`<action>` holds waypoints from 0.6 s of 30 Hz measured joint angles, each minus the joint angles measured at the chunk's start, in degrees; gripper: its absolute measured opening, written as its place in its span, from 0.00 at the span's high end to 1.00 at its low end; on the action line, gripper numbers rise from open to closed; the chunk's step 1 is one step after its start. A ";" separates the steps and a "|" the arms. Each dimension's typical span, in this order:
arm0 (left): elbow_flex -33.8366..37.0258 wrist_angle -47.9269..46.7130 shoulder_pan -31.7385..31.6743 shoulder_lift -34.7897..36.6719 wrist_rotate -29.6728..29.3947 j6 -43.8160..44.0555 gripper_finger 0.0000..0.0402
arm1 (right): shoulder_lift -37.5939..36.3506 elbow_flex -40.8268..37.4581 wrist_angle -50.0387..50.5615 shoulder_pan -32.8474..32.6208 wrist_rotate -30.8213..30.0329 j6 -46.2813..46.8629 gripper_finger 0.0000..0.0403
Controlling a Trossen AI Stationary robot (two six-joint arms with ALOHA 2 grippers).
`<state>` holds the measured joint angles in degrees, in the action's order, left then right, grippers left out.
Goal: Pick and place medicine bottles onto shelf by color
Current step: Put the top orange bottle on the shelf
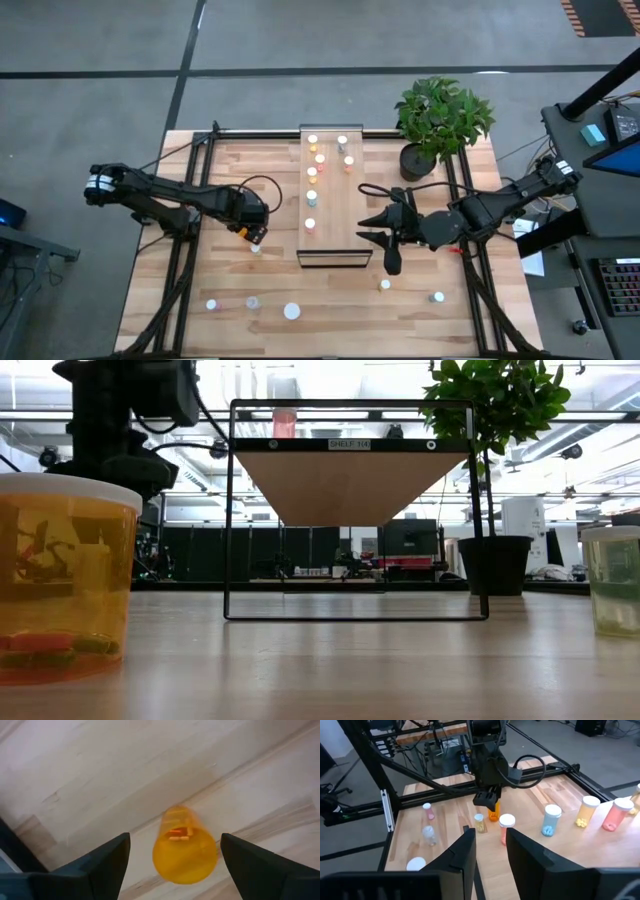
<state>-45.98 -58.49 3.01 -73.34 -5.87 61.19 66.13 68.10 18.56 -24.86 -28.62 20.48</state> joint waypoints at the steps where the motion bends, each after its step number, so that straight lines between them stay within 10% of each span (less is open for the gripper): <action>1: 0.39 0.02 0.00 0.00 0.30 -0.02 0.27 | 0.00 0.00 -0.01 0.00 0.00 0.07 0.76; 18: 1.36 1.32 0.00 -0.01 1.10 -0.52 0.50 | -0.02 0.00 0.04 0.02 -0.07 0.14 0.81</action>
<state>-44.62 -57.17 3.01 -73.36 -4.78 60.66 66.11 68.10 18.60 -24.84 -28.69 20.61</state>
